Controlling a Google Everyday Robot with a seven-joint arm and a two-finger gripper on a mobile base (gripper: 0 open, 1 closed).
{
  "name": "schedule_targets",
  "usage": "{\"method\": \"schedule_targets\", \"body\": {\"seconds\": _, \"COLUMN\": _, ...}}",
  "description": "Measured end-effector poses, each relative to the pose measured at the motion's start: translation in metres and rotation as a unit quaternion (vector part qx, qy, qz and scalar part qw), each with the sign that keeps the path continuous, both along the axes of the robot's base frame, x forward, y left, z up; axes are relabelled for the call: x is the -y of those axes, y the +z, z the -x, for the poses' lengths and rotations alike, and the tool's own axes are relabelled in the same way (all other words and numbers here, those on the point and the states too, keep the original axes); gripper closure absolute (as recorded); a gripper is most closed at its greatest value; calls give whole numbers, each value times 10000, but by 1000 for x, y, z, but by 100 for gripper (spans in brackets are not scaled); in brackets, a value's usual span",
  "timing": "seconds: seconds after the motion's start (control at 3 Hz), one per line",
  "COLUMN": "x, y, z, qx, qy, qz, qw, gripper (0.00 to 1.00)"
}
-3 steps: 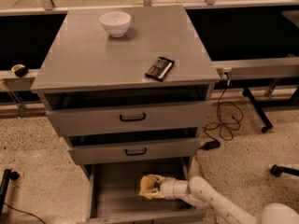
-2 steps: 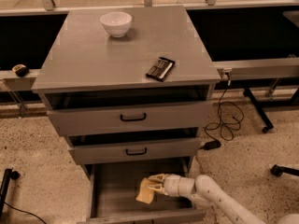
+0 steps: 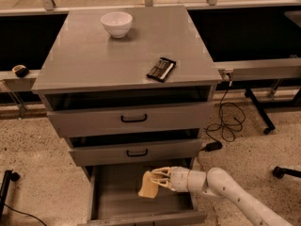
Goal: Pick sponge from bottom drawer and place on counter
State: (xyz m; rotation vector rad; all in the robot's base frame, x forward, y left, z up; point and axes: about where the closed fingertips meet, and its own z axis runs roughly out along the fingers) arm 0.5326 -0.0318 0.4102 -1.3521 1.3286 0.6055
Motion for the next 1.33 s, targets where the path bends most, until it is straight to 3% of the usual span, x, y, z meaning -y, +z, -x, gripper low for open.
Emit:
{"method": "schedule_targets", "body": {"seconds": 0.67, "x": 26, "y": 115, "z": 5, "qx": 596, "qy": 288, "qz": 261, "qw": 9975, "gripper": 100}}
{"method": "schedule_targets", "body": {"seconds": 1.0, "x": 38, "y": 170, "z": -12, "qx": 785, "qy": 503, "qz": 371, "qw": 9950, "gripper": 100}}
{"method": "schedule_targets", "body": {"seconds": 1.33, "x": 55, "y": 203, "z": -45, "qx": 1013, "qy": 409, "qz": 489, "qw": 9928, "gripper": 100}}
